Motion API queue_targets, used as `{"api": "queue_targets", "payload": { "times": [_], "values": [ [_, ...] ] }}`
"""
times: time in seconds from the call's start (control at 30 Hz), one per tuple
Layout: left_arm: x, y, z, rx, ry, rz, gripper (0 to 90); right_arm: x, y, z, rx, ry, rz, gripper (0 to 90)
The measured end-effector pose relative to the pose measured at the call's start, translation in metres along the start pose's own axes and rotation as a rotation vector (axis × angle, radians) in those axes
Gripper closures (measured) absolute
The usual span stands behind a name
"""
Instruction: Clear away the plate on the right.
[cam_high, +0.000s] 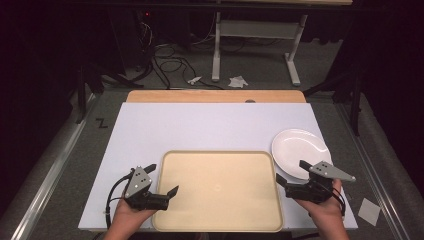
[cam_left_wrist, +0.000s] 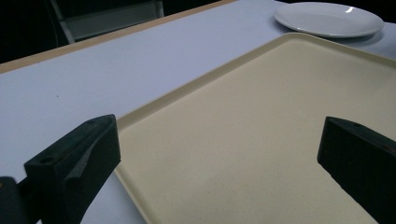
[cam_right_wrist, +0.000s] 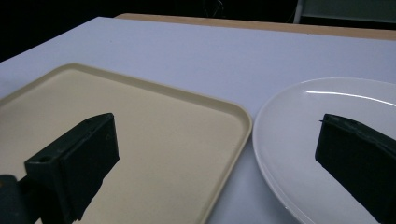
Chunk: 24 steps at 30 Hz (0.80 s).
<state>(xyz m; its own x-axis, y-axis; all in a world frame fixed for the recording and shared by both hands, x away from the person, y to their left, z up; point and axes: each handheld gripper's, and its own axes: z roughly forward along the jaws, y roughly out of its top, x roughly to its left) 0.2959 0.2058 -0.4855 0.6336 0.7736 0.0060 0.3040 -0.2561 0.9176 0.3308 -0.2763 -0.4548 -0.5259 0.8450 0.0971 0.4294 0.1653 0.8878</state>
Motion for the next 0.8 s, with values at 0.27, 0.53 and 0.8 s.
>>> {"api": "queue_targets", "payload": {
  "times": [0.27,0.53,0.8],
  "values": [
    [0.002,0.002,0.000,-0.008,0.000,-0.009,0.4,-0.015,-0.003,-0.008,-0.001,-0.055,0.022,0.2],
    [0.006,0.002,0.001,-0.003,0.006,-0.022,0.5,-0.031,-0.007,-0.016,-0.007,-0.096,0.049,0.2],
    [0.008,0.003,0.002,-0.008,0.008,-0.028,0.5,-0.050,-0.015,-0.026,-0.016,-0.145,0.103,0.2]
  ]
}}
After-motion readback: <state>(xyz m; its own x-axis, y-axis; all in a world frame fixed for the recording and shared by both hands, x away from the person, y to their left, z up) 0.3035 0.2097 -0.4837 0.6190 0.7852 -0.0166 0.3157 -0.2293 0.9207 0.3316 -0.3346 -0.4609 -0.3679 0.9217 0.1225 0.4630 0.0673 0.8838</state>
